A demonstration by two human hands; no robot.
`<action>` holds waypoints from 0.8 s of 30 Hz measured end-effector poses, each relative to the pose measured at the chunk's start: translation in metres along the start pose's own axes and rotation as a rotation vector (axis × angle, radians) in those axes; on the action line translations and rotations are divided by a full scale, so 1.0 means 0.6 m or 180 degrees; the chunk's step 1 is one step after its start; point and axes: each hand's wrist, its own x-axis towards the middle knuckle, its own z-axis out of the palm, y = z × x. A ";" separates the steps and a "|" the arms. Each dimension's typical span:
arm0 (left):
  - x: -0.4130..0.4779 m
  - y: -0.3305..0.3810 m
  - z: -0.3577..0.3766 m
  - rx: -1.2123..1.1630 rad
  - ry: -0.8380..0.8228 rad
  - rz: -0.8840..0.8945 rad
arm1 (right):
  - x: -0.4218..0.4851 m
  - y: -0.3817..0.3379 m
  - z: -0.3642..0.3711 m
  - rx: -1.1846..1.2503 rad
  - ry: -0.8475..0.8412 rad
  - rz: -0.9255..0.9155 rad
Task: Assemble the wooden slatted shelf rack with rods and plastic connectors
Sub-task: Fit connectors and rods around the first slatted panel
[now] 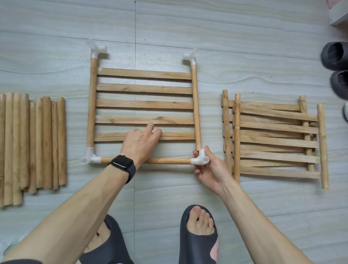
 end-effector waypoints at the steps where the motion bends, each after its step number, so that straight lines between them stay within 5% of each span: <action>1: 0.004 -0.004 -0.005 0.0045 0.0032 0.0090 | 0.001 0.000 0.000 0.0036 -0.0052 -0.0004; 13: 0.007 -0.029 -0.038 -0.0268 0.0492 0.0315 | -0.001 -0.022 -0.024 0.0339 -0.1281 0.0094; 24: -0.001 -0.044 -0.047 -0.0341 0.0763 0.0416 | -0.023 -0.025 -0.005 0.0945 -0.1793 0.0144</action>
